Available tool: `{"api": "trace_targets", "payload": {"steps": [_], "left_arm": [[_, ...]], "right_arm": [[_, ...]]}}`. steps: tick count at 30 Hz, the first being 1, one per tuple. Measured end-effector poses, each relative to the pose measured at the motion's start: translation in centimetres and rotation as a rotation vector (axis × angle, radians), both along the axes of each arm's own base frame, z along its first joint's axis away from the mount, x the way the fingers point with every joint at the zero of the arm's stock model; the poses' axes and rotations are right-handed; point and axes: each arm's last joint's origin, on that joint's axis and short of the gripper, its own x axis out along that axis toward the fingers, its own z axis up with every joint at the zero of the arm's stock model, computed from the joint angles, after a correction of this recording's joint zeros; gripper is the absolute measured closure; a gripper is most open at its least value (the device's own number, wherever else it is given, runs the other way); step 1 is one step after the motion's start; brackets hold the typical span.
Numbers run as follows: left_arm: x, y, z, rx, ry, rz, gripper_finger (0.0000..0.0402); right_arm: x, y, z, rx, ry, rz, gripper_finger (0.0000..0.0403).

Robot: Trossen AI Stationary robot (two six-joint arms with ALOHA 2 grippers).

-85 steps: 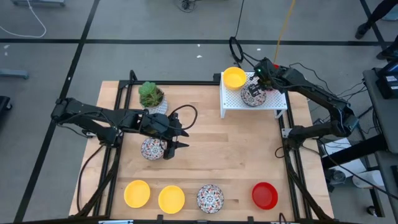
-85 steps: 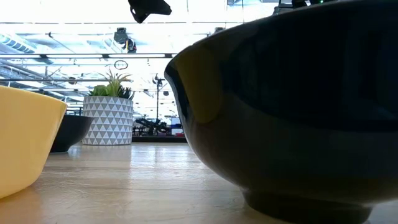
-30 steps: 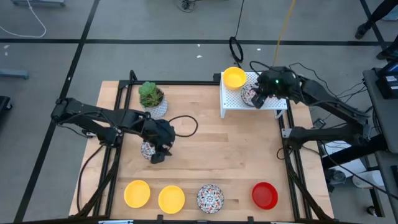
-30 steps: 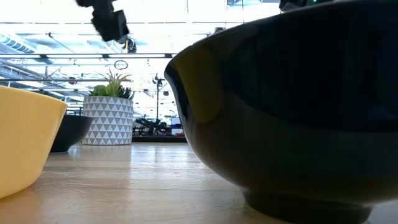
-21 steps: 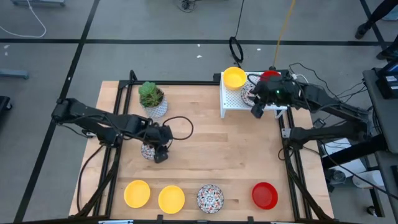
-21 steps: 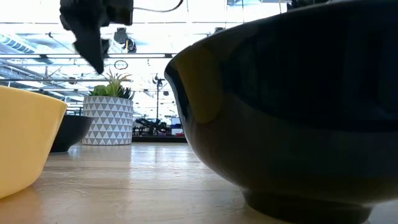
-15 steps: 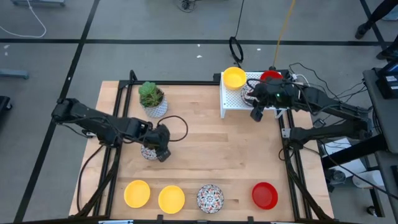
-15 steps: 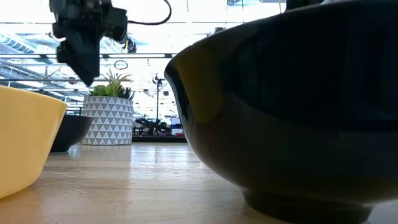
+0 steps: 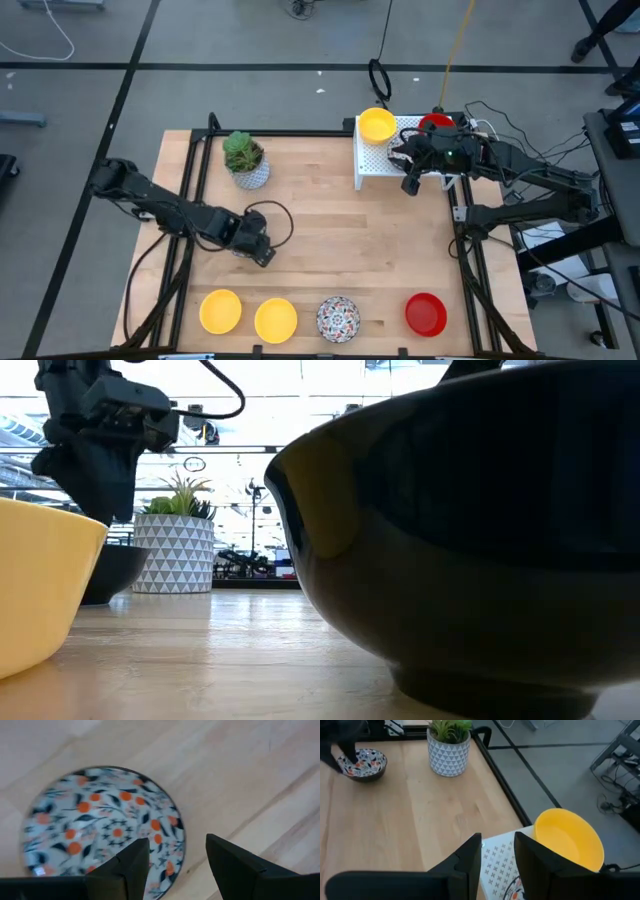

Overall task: Pick & Place Mini bowls
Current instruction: Stack the left white patterned bowl on top of the white patterned bowl on the shelf

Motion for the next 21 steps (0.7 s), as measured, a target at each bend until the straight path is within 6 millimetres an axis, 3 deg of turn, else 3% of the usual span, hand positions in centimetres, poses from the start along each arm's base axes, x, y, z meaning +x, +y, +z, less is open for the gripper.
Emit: {"api": "trace_targets", "payload": {"steps": [15,18,21], "left_arm": [[1.6,-0.9,-3.9,0.224,0.12,-0.208,0.0204],[1.7,-0.9,-4.2,0.235,0.13,-0.243,0.0228],[1.8,-1.0,-4.2,0.236,0.129,-0.276,0.0277]], "right_arm": [[0.2,0.0,0.3,-0.019,-0.024,0.012,0.03],[0.2,0.0,0.3,-0.017,-0.025,0.011,0.03],[0.2,0.0,0.3,-0.016,-0.025,0.01,0.03]]}}
